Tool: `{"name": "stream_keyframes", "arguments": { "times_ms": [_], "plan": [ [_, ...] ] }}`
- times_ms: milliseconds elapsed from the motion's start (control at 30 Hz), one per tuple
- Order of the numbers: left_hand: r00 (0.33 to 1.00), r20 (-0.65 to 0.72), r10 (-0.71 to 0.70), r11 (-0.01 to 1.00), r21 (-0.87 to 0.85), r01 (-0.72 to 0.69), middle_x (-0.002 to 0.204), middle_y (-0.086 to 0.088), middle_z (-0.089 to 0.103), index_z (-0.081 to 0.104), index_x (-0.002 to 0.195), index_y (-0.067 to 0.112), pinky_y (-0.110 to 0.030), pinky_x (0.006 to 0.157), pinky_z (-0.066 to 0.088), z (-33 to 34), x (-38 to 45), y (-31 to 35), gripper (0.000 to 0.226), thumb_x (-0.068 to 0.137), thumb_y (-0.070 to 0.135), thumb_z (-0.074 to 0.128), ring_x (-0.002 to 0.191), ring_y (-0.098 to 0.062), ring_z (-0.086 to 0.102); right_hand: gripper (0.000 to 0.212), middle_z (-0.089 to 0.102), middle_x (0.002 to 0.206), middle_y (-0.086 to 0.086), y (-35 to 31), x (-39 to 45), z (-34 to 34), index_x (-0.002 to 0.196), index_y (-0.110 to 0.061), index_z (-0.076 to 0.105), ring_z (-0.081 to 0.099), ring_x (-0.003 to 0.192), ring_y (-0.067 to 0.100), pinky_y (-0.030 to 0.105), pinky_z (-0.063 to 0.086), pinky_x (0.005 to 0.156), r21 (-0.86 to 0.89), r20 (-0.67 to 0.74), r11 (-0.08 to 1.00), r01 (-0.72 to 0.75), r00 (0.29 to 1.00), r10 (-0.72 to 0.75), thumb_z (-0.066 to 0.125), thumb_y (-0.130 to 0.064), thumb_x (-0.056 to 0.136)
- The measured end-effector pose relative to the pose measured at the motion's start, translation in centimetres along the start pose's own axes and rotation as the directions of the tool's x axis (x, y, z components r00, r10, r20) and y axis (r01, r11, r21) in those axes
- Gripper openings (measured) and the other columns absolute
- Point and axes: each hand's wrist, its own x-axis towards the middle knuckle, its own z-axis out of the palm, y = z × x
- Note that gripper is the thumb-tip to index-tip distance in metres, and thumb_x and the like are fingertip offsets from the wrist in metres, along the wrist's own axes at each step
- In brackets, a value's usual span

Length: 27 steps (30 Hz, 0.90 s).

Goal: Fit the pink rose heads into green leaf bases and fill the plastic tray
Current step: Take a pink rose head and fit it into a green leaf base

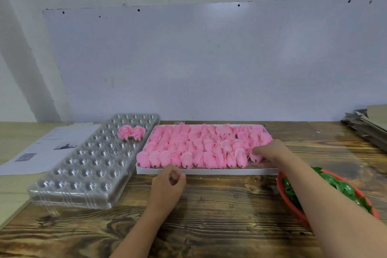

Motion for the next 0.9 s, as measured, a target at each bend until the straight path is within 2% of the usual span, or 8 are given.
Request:
{"name": "stream_keyframes", "arguments": {
  "times_ms": [133,267,333,400,567,667,767,900],
  "plan": [
    [0.994,0.088,-0.072,0.995,-0.064,0.078,0.073,-0.004,0.066,0.062,0.086,0.017,-0.029,0.067,0.053,0.8,0.5,1.0,0.01,0.093,0.016,0.069,0.066,-0.015,0.063,0.023,0.067,0.102,0.02,0.3,-0.4,0.6,0.105,-0.001,0.059,0.072,0.082,0.028,0.032,0.06,0.06,0.09,0.04,0.996,0.016,0.999,-0.02,0.07,-0.004,0.084],
    [0.94,0.319,-0.119,0.973,-0.152,0.175,0.087,0.0,0.073,0.064,0.099,0.02,-0.022,0.066,0.059,3.0,0.9,4.1,0.001,0.098,0.02,0.065,0.066,-0.007,0.069,0.017,0.068,0.097,0.021,0.4,-0.6,1.0,0.098,0.005,0.062,0.071,0.076,0.026,0.028,0.059,0.054,0.161,0.043,0.987,0.025,0.999,-0.032,0.069,0.0,0.084],
    [0.897,0.418,-0.143,0.956,-0.177,0.235,0.096,0.001,0.074,0.066,0.103,0.024,-0.023,0.076,0.061,4.7,1.3,5.9,0.006,0.101,0.023,0.06,0.076,-0.005,0.072,0.014,0.069,0.09,0.02,0.6,-0.6,1.2,0.093,0.007,0.064,0.071,0.071,0.025,0.031,0.062,0.062,0.177,0.048,0.984,0.027,0.998,-0.036,0.068,-0.002,0.083],
    [0.862,0.479,-0.164,0.927,-0.224,0.301,0.102,0.004,0.074,0.066,0.101,0.029,-0.017,0.075,0.058,6.2,1.8,7.7,0.011,0.103,0.025,0.056,0.084,-0.004,0.073,0.012,0.071,0.081,0.019,0.8,-0.9,1.4,0.087,0.006,0.066,0.071,0.069,0.024,0.034,0.062,0.072,0.176,0.049,0.984,0.035,0.998,-0.044,0.067,-0.005,0.083],
    [0.75,0.594,-0.291,0.768,-0.322,0.553,0.112,-0.005,0.071,0.059,0.133,0.01,-0.021,0.085,0.06,9.3,2.9,10.1,0.033,0.105,0.028,0.052,0.098,-0.013,0.073,0.013,0.073,0.072,0.016,1.4,-2.8,2.4,0.07,-0.001,0.07,0.072,0.066,0.018,0.03,0.061,0.069,0.226,0.097,0.968,0.111,0.986,-0.136,0.066,-0.007,0.081],
    [0.721,0.619,-0.313,0.702,-0.36,0.615,0.113,-0.009,0.073,0.058,0.137,0.008,-0.025,0.087,0.06,10.0,3.0,10.6,0.046,0.104,0.04,0.054,0.099,-0.016,0.074,0.009,0.073,0.085,0.021,1.9,-4.1,3.2,0.078,-0.003,0.066,0.074,0.085,0.028,0.039,0.062,0.078,0.272,0.075,0.947,0.172,0.977,-0.2,0.071,-0.011,0.081],
    [0.711,0.646,-0.279,0.681,-0.389,0.621,0.116,-0.008,0.073,0.061,0.132,0.014,-0.026,0.083,0.061,9.7,2.7,10.5,0.048,0.099,0.048,0.06,0.096,-0.014,0.076,0.018,0.071,0.09,0.019,2.4,-5.2,3.6,0.09,-0.008,0.061,0.071,0.086,0.03,0.045,0.061,0.081,0.258,0.005,0.93,0.263,0.962,-0.273,0.074,-0.011,0.08],
    [0.707,0.678,-0.201,0.675,-0.428,0.601,0.12,-0.002,0.073,0.056,0.126,0.014,-0.034,0.095,0.059,8.0,2.2,9.8,0.054,0.089,0.049,0.073,0.104,-0.012,0.074,0.018,0.072,0.079,0.004,2.7,-7.1,3.7,0.09,-0.018,0.065,0.07,0.072,0.011,0.022,0.056,0.06,0.265,0.054,0.852,0.451,0.876,-0.48,0.073,-0.007,0.078]
  ]
}}
